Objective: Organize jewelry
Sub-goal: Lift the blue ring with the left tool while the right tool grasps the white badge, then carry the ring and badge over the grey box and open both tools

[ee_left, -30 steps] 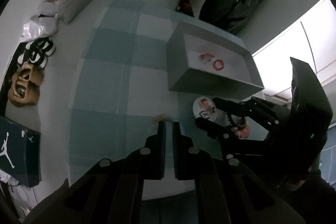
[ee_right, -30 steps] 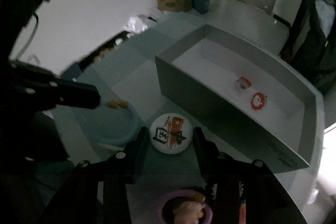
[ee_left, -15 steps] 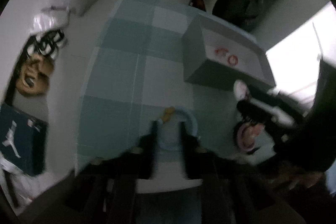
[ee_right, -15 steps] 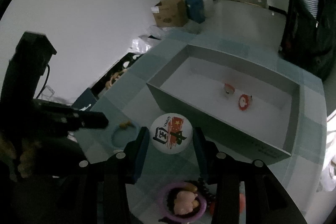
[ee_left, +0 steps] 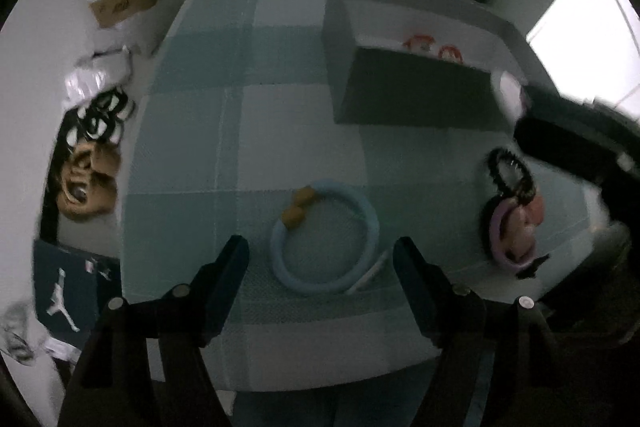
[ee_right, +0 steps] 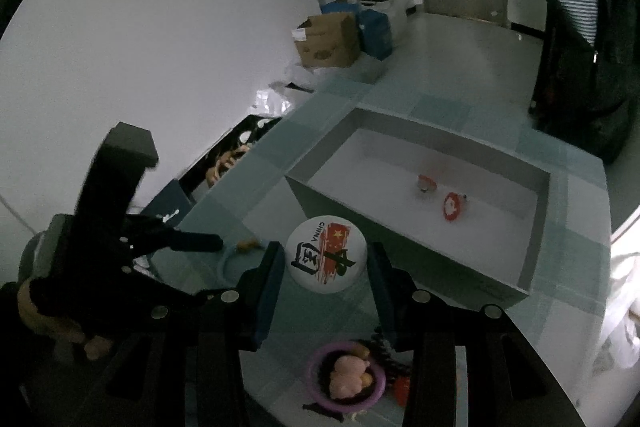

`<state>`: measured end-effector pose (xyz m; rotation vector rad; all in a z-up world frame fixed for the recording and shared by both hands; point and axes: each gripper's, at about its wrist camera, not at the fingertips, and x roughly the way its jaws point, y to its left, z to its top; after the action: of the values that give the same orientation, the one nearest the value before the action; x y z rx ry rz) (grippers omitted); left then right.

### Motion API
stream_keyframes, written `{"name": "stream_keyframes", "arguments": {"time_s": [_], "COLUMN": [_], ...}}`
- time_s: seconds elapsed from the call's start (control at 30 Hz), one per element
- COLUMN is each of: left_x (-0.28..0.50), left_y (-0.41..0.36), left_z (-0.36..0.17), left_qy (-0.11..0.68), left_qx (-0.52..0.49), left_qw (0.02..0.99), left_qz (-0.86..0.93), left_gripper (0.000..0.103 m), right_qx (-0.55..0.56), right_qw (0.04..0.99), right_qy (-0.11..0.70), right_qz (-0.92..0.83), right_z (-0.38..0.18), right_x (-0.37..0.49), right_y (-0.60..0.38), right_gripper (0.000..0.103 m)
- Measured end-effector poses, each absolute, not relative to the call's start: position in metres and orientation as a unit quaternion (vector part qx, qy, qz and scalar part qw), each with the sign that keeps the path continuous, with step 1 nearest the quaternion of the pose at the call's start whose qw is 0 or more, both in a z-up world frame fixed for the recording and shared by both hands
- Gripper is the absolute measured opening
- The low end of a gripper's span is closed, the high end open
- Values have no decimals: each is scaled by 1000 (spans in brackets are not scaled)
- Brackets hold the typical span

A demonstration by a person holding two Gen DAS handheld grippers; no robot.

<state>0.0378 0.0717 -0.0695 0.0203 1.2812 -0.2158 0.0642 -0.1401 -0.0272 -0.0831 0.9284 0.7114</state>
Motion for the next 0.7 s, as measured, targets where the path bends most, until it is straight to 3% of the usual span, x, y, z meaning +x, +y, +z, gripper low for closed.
{"name": "stream_keyframes", "arguments": {"time_s": [0.13, 0.17, 0.33, 0.7], "left_x": [33, 32, 36, 29], "left_y": [63, 63, 69, 71], "left_z": [-71, -70, -65, -10], "left_qy": [587, 586, 585, 497], "left_qx": [52, 56, 25, 0], "left_qw": [801, 802, 802, 862], "left_qz": [-105, -106, -113, -105], "left_gripper": [68, 57, 56, 55], "right_qx": [-37, -34, -12, 54], "right_qw": [837, 838, 844, 851], "right_qy": [431, 430, 417, 406], "right_qz": [335, 336, 338, 330], "right_z": [-23, -22, -12, 2], "right_x": [63, 63, 64, 81], "right_y": [-143, -144, -153, -182], "right_gripper": [41, 41, 41, 41]}}
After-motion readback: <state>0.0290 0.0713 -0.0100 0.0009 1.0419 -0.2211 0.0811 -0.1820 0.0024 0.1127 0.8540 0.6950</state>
